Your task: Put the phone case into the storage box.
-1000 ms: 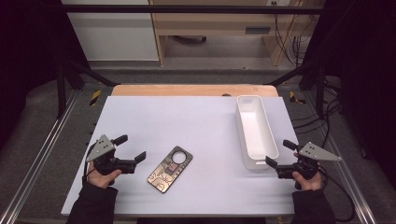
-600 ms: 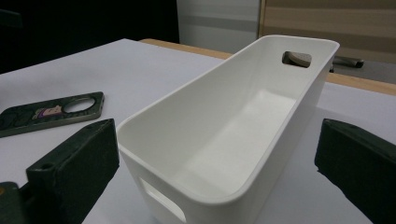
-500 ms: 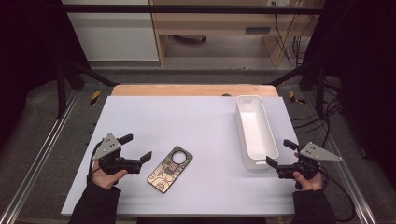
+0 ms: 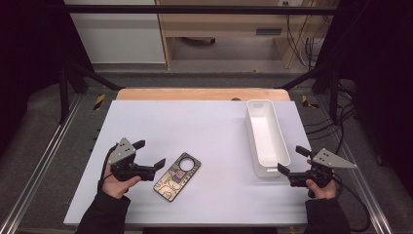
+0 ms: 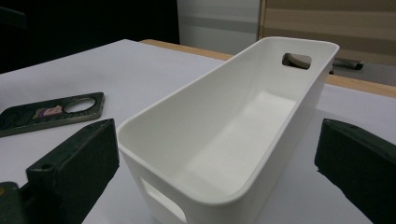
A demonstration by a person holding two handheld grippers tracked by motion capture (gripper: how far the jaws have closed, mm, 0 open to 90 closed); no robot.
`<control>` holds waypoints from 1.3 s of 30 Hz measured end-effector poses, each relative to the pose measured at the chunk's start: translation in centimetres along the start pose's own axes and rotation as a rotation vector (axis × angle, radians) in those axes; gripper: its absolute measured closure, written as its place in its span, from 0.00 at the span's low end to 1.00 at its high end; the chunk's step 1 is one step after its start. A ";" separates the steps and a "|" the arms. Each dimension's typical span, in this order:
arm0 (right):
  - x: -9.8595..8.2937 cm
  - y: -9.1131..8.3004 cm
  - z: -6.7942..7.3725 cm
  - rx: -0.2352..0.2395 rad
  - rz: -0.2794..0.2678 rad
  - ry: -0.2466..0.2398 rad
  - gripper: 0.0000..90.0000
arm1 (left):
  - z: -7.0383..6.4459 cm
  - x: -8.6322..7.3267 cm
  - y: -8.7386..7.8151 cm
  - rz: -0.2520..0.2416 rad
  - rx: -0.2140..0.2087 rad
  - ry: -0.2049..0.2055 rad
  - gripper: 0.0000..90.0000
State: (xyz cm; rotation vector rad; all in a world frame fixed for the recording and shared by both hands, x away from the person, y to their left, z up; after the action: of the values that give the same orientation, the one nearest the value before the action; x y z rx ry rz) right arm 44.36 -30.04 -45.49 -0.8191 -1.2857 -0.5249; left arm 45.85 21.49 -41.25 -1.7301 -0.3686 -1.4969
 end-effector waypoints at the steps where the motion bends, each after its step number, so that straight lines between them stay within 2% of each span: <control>1: 0.0 0.0 0.0 0.000 0.000 0.000 0.00 | -0.1 0.0 0.1 0.004 -0.002 0.003 0.01; 9: 0.0 0.0 0.0 0.001 0.003 -0.002 0.00 | -1.0 0.2 1.0 0.046 -0.006 0.010 0.01; 25: 0.0 0.0 0.0 0.000 0.002 -0.002 0.00 | -2.6 -0.7 3.7 0.173 -0.024 0.028 0.00; 39: 0.0 0.0 0.0 0.003 0.006 -0.011 0.00 | -3.3 -1.6 5.9 0.280 -0.036 0.013 0.00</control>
State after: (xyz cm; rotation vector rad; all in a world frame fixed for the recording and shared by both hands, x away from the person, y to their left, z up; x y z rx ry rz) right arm 44.37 -30.00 -45.55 -0.8241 -1.2932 -0.5142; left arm 47.10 15.77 -45.04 -1.7194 -0.0874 -1.3172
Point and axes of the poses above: each handheld gripper's, and its own axes: y roughly forward along the jaws, x roughly out of its top, z roughly to its left, the point moved 2 cm from there along y, roughly forward along the jaws
